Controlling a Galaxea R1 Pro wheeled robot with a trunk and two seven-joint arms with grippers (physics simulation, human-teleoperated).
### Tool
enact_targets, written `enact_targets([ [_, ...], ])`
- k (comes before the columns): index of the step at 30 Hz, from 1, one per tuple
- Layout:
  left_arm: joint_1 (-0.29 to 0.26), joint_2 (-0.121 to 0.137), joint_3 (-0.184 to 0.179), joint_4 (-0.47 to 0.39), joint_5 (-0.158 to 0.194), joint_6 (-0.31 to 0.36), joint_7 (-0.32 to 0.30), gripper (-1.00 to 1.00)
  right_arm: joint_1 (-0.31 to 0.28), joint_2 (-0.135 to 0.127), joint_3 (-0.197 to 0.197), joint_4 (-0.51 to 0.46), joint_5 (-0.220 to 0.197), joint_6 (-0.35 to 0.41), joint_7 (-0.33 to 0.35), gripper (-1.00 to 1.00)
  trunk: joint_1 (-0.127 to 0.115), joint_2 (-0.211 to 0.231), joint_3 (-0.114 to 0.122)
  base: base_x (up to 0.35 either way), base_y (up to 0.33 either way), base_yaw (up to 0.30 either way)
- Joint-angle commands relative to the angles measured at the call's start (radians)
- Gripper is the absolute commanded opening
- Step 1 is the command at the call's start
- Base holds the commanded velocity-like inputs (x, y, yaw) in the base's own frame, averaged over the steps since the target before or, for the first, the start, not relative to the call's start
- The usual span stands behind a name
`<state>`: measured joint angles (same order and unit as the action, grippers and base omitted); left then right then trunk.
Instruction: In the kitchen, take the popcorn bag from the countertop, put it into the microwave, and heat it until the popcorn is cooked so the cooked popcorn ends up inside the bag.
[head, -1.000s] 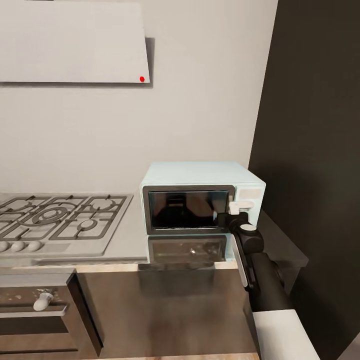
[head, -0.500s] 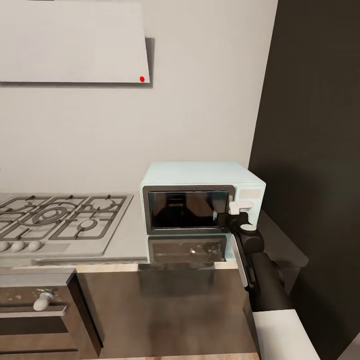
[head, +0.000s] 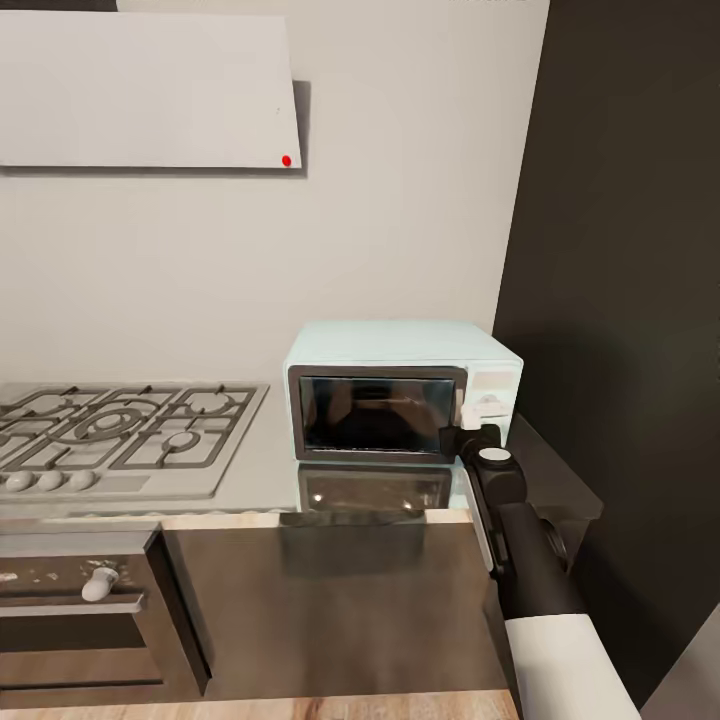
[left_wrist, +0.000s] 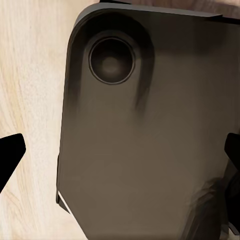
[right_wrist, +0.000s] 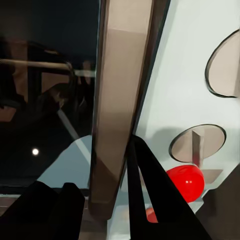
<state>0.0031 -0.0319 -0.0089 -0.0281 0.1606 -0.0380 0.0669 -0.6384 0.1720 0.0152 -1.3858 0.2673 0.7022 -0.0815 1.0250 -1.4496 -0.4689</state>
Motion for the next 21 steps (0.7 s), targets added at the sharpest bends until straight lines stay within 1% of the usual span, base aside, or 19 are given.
enact_targets([
  [1,0.0,0.0,-0.002,-0.001,0.008,-0.002,0.002,1.0,0.0,0.0,0.01,0.001,-0.051,0.002,0.0,-1.0,0.0,0.0,-0.001,-0.04,0.0,0.0],
  [8,0.0,0.0,-0.002,-0.001,0.007,-0.002,0.002,1.0,0.0,-0.004,0.01,0.001,-0.051,0.002,0.0,-1.0,0.0,0.0,-0.001,-0.258,0.0,0.0],
  [15,0.0,0.0,-0.002,-0.001,0.007,-0.002,0.002,1.0,0.0,-0.005,0.011,0.001,-0.051,0.002,0.0,-1.0,0.0,0.0,-0.001,-0.033,0.0,0.0],
  [18,0.0,0.0,-0.002,-0.001,0.008,-0.002,0.003,1.0,-0.001,-0.005,0.011,0.001,-0.051,0.001,0.0,-1.0,0.0,0.0,-0.001,-0.152,0.077,0.0],
  [21,0.0,0.0,-0.002,-0.001,0.008,-0.002,0.002,1.0,0.0,-0.005,0.011,0.001,-0.051,0.001,0.0,-1.0,0.0,0.0,-0.001,-0.043,0.038,0.0],
])
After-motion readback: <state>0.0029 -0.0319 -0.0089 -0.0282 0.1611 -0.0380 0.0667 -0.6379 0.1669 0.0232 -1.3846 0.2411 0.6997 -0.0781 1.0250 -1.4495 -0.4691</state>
